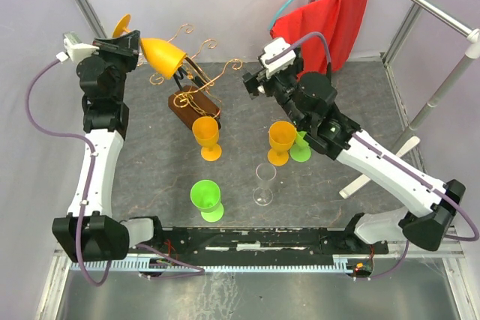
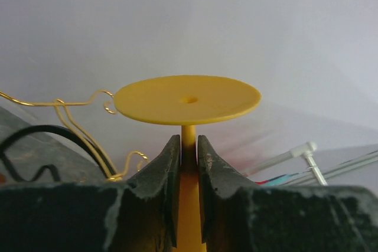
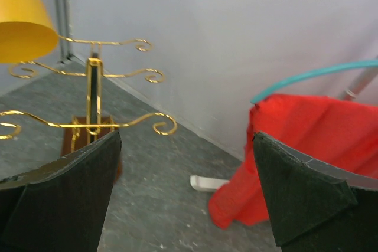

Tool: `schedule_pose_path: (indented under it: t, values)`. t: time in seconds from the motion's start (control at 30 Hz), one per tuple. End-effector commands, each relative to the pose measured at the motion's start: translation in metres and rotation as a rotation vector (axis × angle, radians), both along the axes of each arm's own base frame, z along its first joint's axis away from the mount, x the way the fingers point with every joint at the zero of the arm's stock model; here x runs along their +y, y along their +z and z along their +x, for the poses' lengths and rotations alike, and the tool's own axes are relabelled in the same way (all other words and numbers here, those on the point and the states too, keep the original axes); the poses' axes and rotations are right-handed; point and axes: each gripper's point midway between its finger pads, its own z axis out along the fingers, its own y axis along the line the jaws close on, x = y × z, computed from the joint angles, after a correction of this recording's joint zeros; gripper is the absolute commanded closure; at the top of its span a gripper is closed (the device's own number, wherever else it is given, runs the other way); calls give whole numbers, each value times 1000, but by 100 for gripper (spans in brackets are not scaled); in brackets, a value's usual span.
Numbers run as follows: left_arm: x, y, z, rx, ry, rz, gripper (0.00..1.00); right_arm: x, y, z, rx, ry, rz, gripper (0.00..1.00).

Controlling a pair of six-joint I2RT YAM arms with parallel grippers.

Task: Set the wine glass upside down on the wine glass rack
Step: Turn the wine glass upside down at the wine rack.

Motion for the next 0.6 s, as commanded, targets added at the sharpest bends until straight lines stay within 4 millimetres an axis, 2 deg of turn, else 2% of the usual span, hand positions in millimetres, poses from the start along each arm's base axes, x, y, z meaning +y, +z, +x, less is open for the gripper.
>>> schedule_pose_path:
  t: [0.0,0.13,0.43,0.57]
  values:
    - [23,29,-26,-39,162,434,90,-33,-19,-2,29,-128,-102,0]
    - [49,18,-35,49,288,620,94,-46,-25,-6,41,-159,-130,0]
    - [91,-15,-35,230,424,918,94,-62,-30,-13,63,-191,-160,0]
    - [100,-45,-26,259,400,973,94,-66,-34,-13,74,-205,-170,0]
